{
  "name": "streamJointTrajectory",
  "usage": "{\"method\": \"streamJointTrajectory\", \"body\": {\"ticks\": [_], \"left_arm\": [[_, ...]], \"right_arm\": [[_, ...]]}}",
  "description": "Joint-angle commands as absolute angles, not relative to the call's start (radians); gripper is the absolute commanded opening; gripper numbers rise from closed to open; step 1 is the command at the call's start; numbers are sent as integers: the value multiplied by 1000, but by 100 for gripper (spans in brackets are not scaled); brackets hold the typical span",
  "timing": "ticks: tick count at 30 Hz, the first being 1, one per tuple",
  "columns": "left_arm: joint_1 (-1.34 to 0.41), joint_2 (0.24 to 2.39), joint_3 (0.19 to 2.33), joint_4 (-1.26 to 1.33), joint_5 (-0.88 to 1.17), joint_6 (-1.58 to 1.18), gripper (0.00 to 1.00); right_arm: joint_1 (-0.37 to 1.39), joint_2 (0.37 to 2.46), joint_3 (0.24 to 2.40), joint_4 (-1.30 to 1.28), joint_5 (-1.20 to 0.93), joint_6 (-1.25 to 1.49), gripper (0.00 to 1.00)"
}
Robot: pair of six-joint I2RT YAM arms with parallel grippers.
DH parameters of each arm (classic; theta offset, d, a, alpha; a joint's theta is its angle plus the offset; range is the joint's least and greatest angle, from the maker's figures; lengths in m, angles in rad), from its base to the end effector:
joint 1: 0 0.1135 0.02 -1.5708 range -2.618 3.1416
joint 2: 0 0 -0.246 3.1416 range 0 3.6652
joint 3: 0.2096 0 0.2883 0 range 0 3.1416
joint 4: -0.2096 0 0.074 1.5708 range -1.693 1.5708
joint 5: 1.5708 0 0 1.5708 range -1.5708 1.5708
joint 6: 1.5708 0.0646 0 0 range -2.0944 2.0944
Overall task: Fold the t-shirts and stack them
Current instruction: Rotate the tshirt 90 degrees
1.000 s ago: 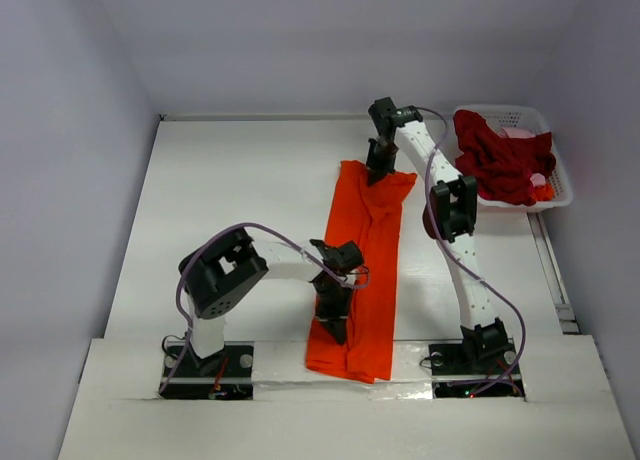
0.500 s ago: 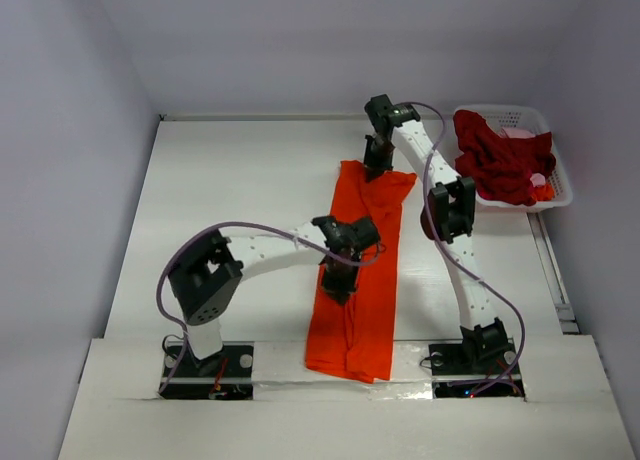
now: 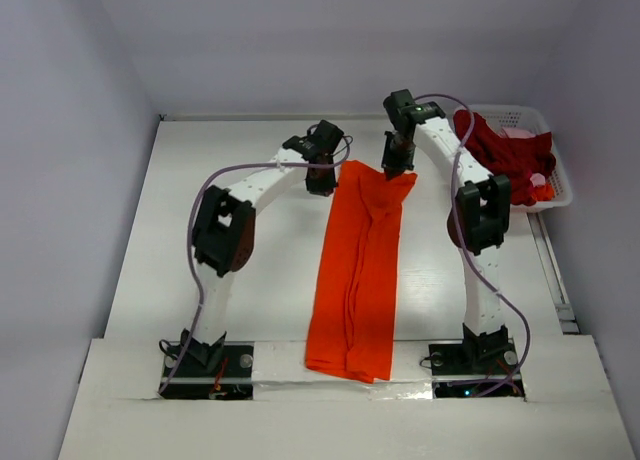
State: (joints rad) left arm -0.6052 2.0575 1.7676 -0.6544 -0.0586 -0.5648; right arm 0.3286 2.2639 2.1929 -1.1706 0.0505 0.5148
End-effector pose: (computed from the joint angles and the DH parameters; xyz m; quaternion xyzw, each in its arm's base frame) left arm 0.4163 -0.2834 0.1956 0.0102 0.9509 -0.1469 0.2722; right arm 0.4814 0.1607 0.2115 0.0958 0.9815 0.0443 0.1597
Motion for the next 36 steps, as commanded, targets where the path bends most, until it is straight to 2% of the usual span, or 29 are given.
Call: {"method": "streamJointTrajectory", "body": {"ticks": [1,7,23,36], "left_arm": [[-609,2140,1958,-650,-52,-486,0],[-591,2267,2104,-634,61,-468,0],[-554,2310,2025,-479,212,-414,0],[-545,2456,2108,-473,356,-402,0]], "right_arm": [[279,2180,2157,-1092,92,499,0],[256,2192,2111,-1083,72,483,0],[256,2255,2120,-1063,-49,468,0],[256,2243,2046,-1023,-60,480,0]]}}
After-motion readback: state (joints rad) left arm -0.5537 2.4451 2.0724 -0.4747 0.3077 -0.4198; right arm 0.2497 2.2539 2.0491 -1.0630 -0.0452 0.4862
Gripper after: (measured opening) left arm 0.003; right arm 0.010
